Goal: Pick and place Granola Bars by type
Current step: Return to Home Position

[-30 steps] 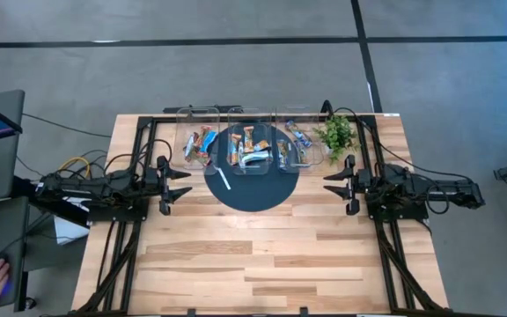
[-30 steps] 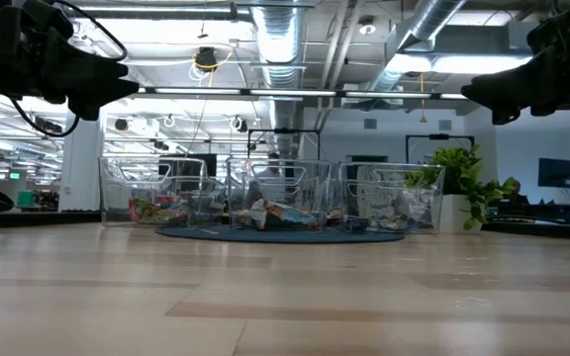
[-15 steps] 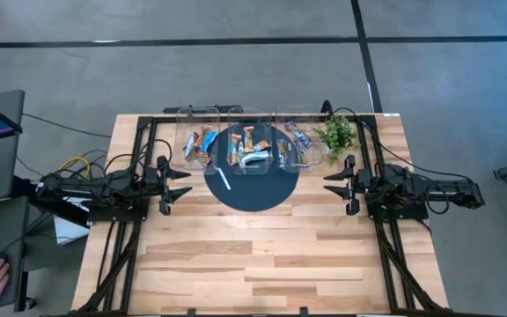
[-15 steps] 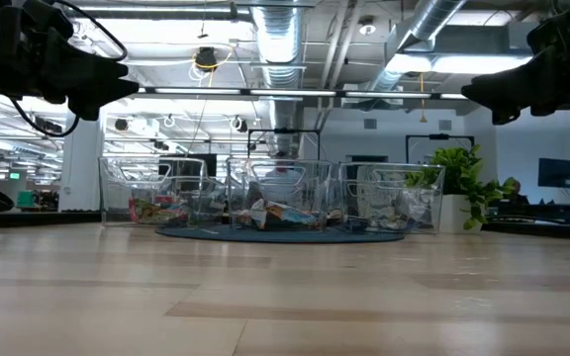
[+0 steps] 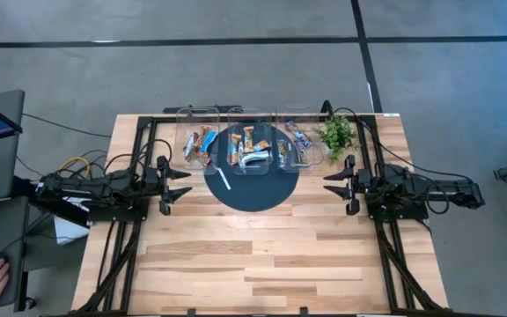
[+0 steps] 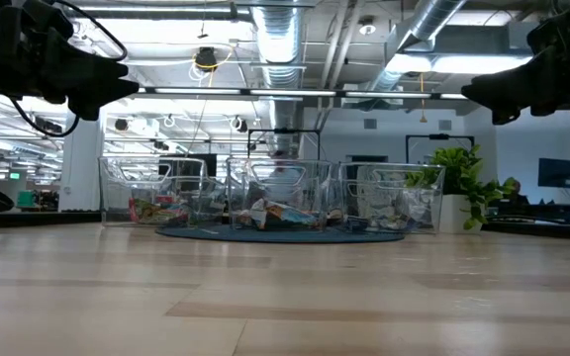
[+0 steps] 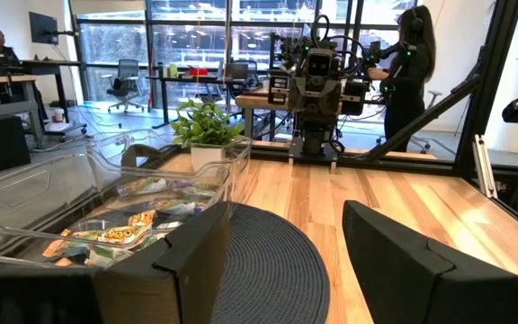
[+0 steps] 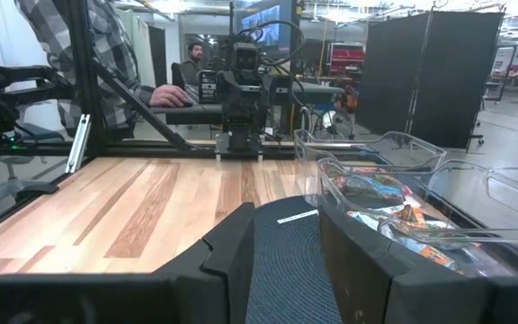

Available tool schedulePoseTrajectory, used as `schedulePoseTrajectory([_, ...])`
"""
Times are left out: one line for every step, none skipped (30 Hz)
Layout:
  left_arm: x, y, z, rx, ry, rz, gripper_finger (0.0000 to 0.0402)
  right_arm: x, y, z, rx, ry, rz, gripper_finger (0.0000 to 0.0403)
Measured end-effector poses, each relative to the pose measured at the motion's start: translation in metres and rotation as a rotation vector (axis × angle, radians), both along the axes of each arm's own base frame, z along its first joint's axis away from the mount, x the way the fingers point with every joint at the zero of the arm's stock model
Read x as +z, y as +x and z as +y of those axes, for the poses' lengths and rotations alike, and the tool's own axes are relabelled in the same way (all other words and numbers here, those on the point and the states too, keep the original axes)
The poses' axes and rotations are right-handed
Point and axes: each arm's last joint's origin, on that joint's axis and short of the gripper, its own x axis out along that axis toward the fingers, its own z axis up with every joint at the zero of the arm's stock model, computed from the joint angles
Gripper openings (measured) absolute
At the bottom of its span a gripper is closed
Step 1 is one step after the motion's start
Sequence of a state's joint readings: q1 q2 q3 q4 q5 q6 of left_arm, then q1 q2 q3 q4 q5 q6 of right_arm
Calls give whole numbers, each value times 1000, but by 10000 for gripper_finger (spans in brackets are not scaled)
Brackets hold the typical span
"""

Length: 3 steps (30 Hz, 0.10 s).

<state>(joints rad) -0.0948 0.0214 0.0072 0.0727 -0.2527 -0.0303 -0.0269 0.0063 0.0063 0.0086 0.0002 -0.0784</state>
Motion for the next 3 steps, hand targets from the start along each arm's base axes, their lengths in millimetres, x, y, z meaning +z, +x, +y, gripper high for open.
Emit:
schedulePoseTrajectory([0, 0, 0, 0, 0, 0, 213, 0, 0, 0, 0, 0, 0, 121])
schedulePoseTrajectory([0, 0, 0, 0, 0, 0, 213, 0, 0, 0, 0, 0, 0, 121])
schedulePoseTrajectory([0, 0, 0, 0, 0, 0, 213, 0, 0, 0, 0, 0, 0, 121])
